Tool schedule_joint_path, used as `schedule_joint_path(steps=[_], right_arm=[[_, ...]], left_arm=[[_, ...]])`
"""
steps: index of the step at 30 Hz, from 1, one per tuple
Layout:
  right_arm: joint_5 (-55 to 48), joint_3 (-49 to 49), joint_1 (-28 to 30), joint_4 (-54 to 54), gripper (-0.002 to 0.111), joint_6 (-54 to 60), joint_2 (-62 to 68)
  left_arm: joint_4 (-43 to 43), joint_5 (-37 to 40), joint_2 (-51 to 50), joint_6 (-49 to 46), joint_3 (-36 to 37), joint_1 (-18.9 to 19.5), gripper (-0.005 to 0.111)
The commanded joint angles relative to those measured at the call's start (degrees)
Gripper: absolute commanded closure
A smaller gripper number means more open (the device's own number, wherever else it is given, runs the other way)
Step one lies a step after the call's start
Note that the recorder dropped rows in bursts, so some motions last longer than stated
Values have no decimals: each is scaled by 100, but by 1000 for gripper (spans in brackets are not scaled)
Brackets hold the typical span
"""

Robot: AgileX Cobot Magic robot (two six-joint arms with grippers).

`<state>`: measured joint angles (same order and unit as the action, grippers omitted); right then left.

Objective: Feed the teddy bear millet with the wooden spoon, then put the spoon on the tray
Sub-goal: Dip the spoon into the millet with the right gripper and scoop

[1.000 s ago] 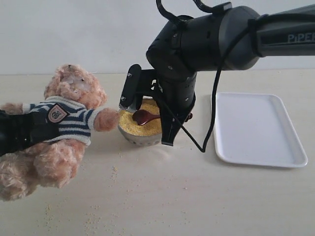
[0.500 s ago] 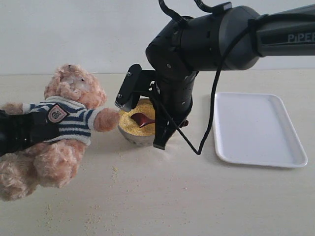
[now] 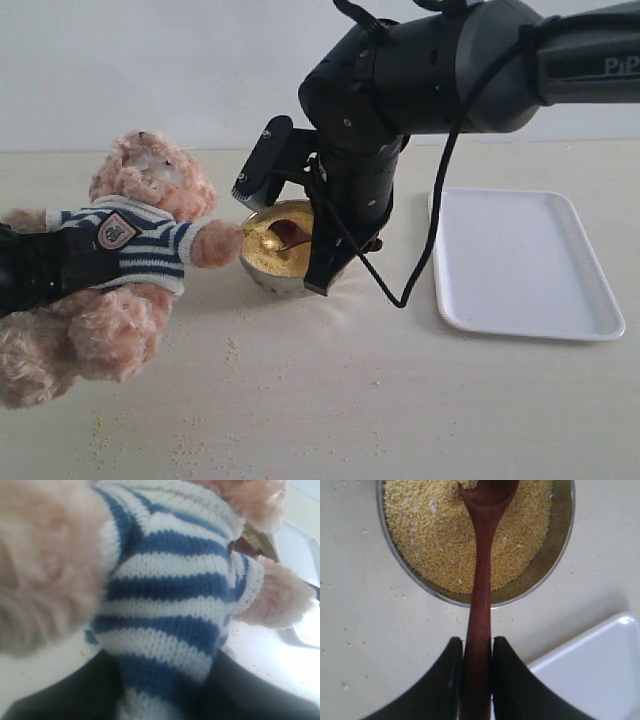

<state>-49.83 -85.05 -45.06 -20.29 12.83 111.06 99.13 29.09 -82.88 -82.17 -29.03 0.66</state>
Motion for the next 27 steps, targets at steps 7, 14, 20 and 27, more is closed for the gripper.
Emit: schedule_joint_path(steps=[7, 14, 20, 27], right_arm=[[-215, -22, -3, 8, 108, -80, -199], [-464, -22, -3, -255, 108, -144, -246], [-773, -22, -26, -719, 108, -247, -253], [-698, -22, -13, -681, 108, -450, -342]], left_arm=[[82, 72, 49, 13, -31, 30, 102], [82, 72, 49, 13, -31, 30, 102], [82, 72, 49, 13, -31, 30, 102], [82, 72, 49, 13, -31, 30, 102]])
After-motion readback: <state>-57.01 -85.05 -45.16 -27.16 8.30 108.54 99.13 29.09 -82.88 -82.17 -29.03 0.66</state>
